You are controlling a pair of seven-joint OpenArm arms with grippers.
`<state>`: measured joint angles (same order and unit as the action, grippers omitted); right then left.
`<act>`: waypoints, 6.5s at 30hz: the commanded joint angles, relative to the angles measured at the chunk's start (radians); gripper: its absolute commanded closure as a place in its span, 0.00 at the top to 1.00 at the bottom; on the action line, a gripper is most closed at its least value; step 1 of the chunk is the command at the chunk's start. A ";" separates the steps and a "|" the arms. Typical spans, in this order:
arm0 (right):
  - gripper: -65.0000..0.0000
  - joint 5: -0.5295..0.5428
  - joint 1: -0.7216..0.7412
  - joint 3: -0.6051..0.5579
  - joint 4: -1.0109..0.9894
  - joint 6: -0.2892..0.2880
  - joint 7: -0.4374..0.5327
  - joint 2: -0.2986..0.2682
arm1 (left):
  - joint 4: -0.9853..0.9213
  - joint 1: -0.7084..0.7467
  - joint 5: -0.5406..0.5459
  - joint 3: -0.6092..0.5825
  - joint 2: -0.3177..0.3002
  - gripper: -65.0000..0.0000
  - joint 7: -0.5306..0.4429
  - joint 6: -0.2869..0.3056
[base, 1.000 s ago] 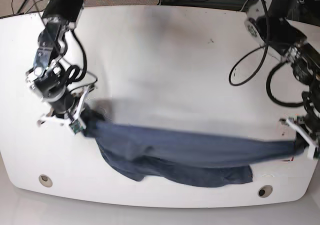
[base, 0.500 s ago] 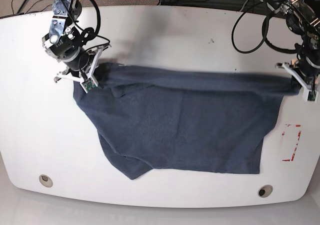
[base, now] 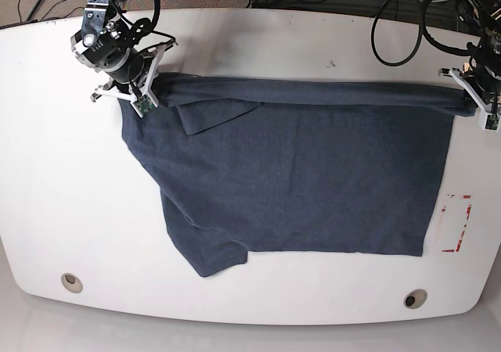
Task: Layout the t-shirt on the table in an organized manner, then fold the t-shirt properly
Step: 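Hold the shirt edge taut between both grippers, then lift the held navy shirt up high with both grippers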
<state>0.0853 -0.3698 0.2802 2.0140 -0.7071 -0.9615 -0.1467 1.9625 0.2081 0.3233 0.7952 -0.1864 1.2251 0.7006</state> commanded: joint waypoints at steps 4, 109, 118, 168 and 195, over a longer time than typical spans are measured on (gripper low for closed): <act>0.00 -0.008 -0.019 0.006 0.018 0.009 0.003 -0.011 | 0.013 0.023 -0.008 -0.029 -0.035 0.02 -0.018 -0.002; 0.00 -0.006 0.415 0.143 0.012 0.009 -0.003 -0.081 | -0.053 -0.579 -0.207 -0.175 -0.038 0.01 -0.006 -0.002; 0.00 -0.006 0.618 0.112 0.011 0.009 -0.057 -0.182 | -0.055 -0.850 -0.209 -0.176 -0.043 0.01 0.045 -0.002; 0.00 -0.009 1.448 -0.263 -0.066 0.009 -0.086 -0.426 | -0.328 -1.528 -0.204 -0.414 -0.069 0.01 0.038 -0.002; 0.00 -0.012 1.420 -0.270 -0.062 0.009 -0.086 -0.354 | -0.322 -1.373 -0.201 -0.403 -0.040 0.01 0.009 -0.002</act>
<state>0.0776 1.0092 0.0109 1.9430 -0.7078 -1.0744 -0.5137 1.6333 -1.1488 0.1089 0.3859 -0.2199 1.2774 0.6975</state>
